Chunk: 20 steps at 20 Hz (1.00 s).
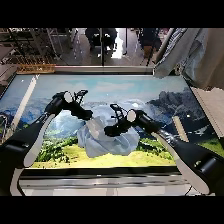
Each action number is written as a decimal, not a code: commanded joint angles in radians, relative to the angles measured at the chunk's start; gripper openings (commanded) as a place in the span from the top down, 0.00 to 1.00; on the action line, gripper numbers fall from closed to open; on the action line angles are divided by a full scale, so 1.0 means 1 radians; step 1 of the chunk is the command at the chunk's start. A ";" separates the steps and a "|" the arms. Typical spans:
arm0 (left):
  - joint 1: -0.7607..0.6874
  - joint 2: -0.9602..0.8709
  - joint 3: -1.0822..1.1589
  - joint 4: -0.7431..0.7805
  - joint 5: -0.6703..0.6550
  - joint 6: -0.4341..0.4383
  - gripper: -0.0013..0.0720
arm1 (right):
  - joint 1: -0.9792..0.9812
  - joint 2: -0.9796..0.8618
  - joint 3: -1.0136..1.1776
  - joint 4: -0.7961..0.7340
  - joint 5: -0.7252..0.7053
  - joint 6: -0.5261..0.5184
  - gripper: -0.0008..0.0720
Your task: Fold the clothes and pants, and hang the long-sleeved shirts on hangers.
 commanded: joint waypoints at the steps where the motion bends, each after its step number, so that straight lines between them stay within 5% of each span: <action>1: 0.002 0.079 0.001 -0.071 -0.062 0.131 0.97 | 0.001 0.089 0.019 -0.156 0.046 0.032 0.96; 9: 0.013 0.113 0.000 -0.071 -0.132 0.130 0.96 | -0.003 0.137 0.019 -0.212 0.047 0.032 0.96; 10: 0.013 0.109 0.000 -0.071 -0.132 0.130 0.89 | -0.008 0.137 0.019 -0.216 0.048 0.032 0.96; 12: 0.013 0.094 0.000 -0.071 -0.121 0.116 0.47 | -0.015 0.138 0.019 -0.220 0.054 0.032 0.96; 13: 0.013 0.082 0.000 -0.071 -0.108 0.087 0.36 | -0.015 0.141 0.019 -0.219 0.066 0.031 0.96; 20: 0.013 -0.039 0.000 -0.041 0.048 -0.158 0.36 | -0.014 0.156 0.019 -0.206 0.100 0.031 0.96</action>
